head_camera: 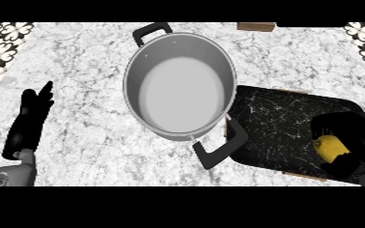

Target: Pick the lemon from the tray and place it in the pot

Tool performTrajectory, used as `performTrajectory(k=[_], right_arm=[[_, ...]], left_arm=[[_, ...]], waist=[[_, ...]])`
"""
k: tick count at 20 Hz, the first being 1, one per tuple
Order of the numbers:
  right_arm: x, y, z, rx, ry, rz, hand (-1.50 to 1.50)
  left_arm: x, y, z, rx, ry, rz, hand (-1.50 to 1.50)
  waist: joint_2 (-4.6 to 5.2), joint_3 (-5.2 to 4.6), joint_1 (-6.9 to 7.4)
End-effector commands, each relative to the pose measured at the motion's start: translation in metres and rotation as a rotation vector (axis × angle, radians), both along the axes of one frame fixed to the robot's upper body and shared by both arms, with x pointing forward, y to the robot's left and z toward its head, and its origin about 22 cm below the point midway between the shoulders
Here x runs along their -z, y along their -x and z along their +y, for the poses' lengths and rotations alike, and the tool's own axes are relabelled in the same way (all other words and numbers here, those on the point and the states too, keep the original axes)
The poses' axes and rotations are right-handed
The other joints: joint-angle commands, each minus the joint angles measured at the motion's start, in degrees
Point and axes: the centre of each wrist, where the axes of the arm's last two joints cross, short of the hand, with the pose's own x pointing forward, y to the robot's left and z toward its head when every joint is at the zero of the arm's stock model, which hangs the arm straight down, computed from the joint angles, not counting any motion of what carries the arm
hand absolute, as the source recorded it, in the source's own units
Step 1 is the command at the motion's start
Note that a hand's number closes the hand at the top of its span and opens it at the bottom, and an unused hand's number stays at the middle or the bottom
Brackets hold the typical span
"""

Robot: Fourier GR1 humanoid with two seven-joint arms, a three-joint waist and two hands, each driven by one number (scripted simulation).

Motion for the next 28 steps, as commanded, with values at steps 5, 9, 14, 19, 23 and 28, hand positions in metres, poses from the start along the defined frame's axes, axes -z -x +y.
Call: performTrajectory(k=[5,9,14,19,23,28], right_arm=[[-0.035,-0.074,0.000,-0.233,0.014,-0.058,1.50],[-0.070,-0.108,-0.013,-0.369,-0.004,-0.117,1.50],[-0.086,-0.135,-0.031,-0.387,-0.046,-0.321,1.50],[-0.127,-0.148,-0.043,-0.463,-0.303,-0.525,1.50],[-0.160,-0.167,-0.011,-0.574,-0.578,-0.578,1.50],[-0.205,-0.159,-0.025,-0.630,-0.672,-0.663,1.50]], left_arm=[[-0.010,-0.012,-0.022,0.074,0.003,-0.019,0.00],[-0.023,-0.027,-0.040,0.099,0.002,-0.050,0.00],[-0.031,-0.021,-0.009,0.068,-0.008,-0.017,0.00],[-0.003,-0.013,-0.022,0.038,0.012,-0.007,0.00],[-0.006,-0.013,-0.010,0.022,0.011,-0.001,0.00],[0.000,0.002,-0.005,0.007,0.007,0.016,0.00]], waist=[[1.39,0.51,4.53],[1.75,0.60,5.35],[1.07,0.51,3.86],[0.86,0.45,2.38],[0.17,0.30,1.37],[-0.04,0.29,0.53]])
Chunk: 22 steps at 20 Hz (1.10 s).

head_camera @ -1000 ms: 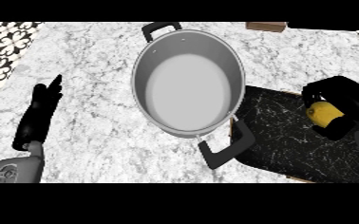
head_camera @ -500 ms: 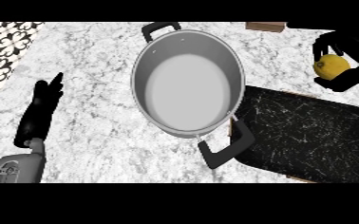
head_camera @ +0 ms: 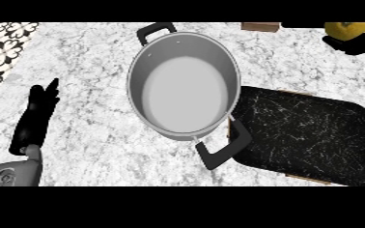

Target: Pick the lemon from the tray and place it in the pot

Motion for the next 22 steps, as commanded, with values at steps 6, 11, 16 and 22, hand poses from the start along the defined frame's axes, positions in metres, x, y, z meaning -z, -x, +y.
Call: performTrajectory(k=[6,11,16,22], right_arm=[[-0.102,0.001,0.049,-0.185,-0.036,-0.009,1.50],[-0.099,-0.001,0.121,-0.210,0.018,0.069,1.50],[-0.104,0.017,0.184,-0.225,0.072,0.130,1.50],[-0.077,0.022,0.219,-0.241,0.149,0.205,1.50]], left_arm=[[-0.009,0.008,0.006,0.004,-0.013,0.015,0.00],[0.002,0.020,0.000,-0.002,-0.002,0.006,0.00],[-0.002,0.012,0.011,-0.026,-0.009,-0.007,0.00],[0.012,0.008,0.004,-0.010,0.002,0.009,0.00]], waist=[[-0.42,-0.05,-0.35],[-0.49,-0.07,-0.29],[-0.59,-0.08,-1.19],[-0.19,-0.06,-0.85]])
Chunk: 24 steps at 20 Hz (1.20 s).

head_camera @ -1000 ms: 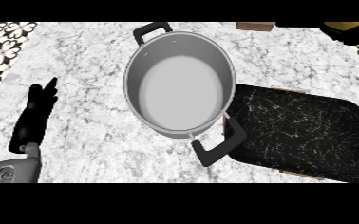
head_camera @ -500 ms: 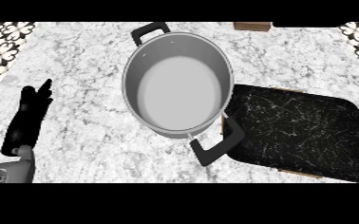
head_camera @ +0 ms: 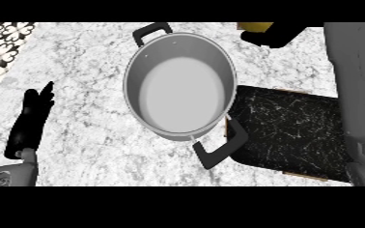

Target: Pick the lemon from the tray and place it in the pot

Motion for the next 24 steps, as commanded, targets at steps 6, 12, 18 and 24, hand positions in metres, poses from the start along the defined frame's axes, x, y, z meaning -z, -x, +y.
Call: performTrajectory(k=[6,12,18,24], right_arm=[[0.042,0.009,0.079,-0.041,0.134,0.156,1.50],[0.097,0.001,0.095,-0.060,0.145,0.337,-1.50],[0.120,-0.002,0.098,-0.059,-0.156,0.494,-1.50],[0.115,-0.027,0.064,0.026,-0.457,0.545,-1.50]], left_arm=[[-0.009,-0.002,0.004,-0.004,-0.005,-0.009,0.00],[-0.008,0.002,0.000,0.015,0.018,-0.006,0.00],[0.000,0.005,0.011,0.015,-0.001,0.002,0.00],[-0.006,0.005,0.011,0.014,0.008,-0.009,0.00]], waist=[[0.06,0.01,0.28],[0.19,0.03,0.36],[0.24,0.01,1.36],[0.42,0.04,0.96]])
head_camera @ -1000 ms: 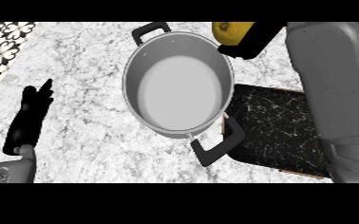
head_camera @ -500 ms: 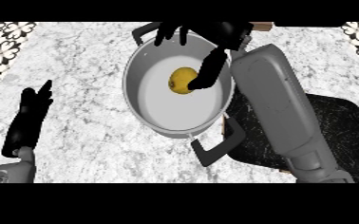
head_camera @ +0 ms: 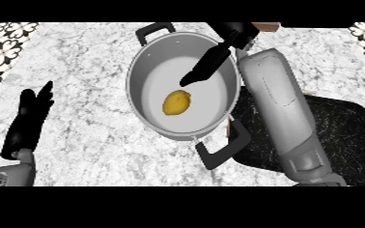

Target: Pick the lemon from the tray and place it in the pot

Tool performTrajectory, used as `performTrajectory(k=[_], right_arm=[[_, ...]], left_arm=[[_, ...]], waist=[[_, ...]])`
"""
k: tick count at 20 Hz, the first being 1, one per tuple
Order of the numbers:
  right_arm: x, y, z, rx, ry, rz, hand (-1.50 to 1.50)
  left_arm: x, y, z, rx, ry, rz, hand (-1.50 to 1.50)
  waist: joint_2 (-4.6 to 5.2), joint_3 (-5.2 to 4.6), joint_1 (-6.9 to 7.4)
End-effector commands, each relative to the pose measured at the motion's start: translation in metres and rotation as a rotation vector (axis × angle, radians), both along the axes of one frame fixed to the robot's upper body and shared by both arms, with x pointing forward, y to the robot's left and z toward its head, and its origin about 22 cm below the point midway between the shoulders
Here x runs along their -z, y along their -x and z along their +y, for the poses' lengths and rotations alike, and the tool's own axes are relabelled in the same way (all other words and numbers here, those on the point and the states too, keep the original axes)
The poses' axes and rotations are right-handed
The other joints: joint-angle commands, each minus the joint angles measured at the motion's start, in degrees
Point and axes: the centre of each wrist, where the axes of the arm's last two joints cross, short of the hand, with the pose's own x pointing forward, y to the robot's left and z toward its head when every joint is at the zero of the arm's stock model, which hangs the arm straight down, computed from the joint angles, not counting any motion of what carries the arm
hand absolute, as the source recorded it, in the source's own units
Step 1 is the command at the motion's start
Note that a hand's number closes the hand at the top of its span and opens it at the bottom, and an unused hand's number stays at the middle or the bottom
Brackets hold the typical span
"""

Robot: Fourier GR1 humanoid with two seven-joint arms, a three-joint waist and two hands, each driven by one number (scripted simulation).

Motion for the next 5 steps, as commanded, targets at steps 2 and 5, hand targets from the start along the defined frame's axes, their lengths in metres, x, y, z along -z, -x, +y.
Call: performTrajectory(k=[2,5], right_arm=[[-0.007,-0.020,-0.026,0.134,-0.181,0.045,-1.50],[-0.012,-0.035,-0.064,0.202,-0.224,0.071,-1.50]], left_arm=[[0.002,-0.006,-0.013,-0.002,-0.005,-0.015,0.00],[-0.013,-0.005,-0.003,0.005,-0.010,-0.012,0.00]], waist=[[0.22,0.00,-0.14],[0.20,0.02,0.20]])
